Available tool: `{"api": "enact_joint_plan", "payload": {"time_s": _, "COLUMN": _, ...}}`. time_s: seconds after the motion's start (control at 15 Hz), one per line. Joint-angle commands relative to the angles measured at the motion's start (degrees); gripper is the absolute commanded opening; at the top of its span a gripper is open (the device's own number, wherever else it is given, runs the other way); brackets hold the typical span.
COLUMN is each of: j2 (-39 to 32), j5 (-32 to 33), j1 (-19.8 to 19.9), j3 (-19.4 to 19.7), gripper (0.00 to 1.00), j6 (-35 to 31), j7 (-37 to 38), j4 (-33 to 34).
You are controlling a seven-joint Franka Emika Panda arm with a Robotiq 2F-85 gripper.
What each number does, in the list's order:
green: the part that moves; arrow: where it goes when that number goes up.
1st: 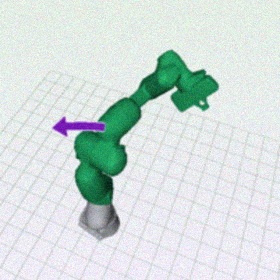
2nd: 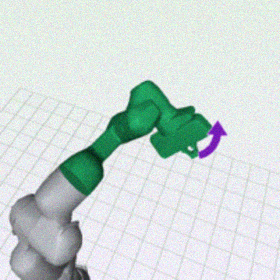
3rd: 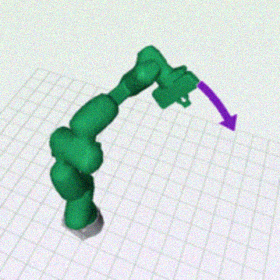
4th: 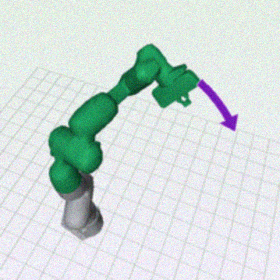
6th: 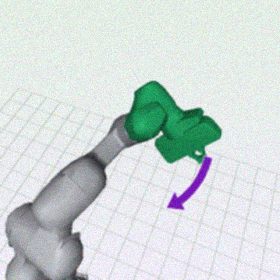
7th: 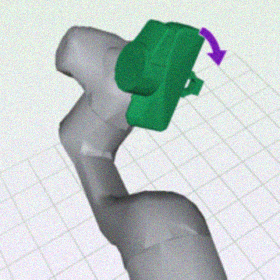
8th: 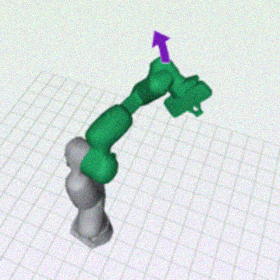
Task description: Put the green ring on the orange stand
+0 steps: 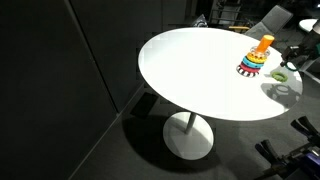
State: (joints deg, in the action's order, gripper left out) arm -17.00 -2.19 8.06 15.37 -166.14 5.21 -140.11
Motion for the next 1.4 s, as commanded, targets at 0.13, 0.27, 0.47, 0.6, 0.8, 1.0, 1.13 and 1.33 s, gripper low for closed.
{"api": "enact_joint_plan", "payload": {"time_s": 0.13, "j2": 7.5, "j5": 4.1, "j1": -1.5, "j3": 0.7, "gripper": 0.44, "j6": 5.0, "j7": 2.2, "j4": 0.0}}
{"api": "enact_joint_plan", "payload": {"time_s": 0.27, "j2": 9.4, "j5": 4.3, "j1": -1.1, "j3": -0.1, "gripper": 0.44, "j6": 6.0, "j7": 2.0, "j4": 0.4}}
{"api": "enact_joint_plan", "payload": {"time_s": 0.47, "j2": 12.2, "j5": 4.2, "j1": -0.9, "j3": -1.1, "gripper": 0.44, "j6": 7.1, "j7": 2.2, "j4": 1.2}}
{"api": "enact_joint_plan", "payload": {"time_s": 0.6, "j2": 13.7, "j5": 4.3, "j1": -0.8, "j3": -1.7, "gripper": 0.44, "j6": 7.2, "j7": 2.4, "j4": 1.6}}
{"api": "enact_joint_plan", "payload": {"time_s": 0.8, "j2": 15.3, "j5": 3.3, "j1": -0.6, "j3": -3.0, "gripper": 0.44, "j6": 7.2, "j7": 2.0, "j4": 2.2}}
{"api": "enact_joint_plan", "payload": {"time_s": 1.0, "j2": 15.8, "j5": 1.9, "j1": -0.7, "j3": -4.3, "gripper": 0.44, "j6": 6.7, "j7": 1.3, "j4": 3.1}}
{"api": "enact_joint_plan", "payload": {"time_s": 1.13, "j2": 15.2, "j5": 1.1, "j1": -0.8, "j3": -5.0, "gripper": 0.44, "j6": 6.9, "j7": 1.3, "j4": 4.0}}
{"api": "enact_joint_plan", "payload": {"time_s": 1.33, "j2": 14.1, "j5": 0.7, "j1": -0.9, "j3": -5.8, "gripper": 0.44, "j6": 7.2, "j7": 1.6, "j4": 5.2}}
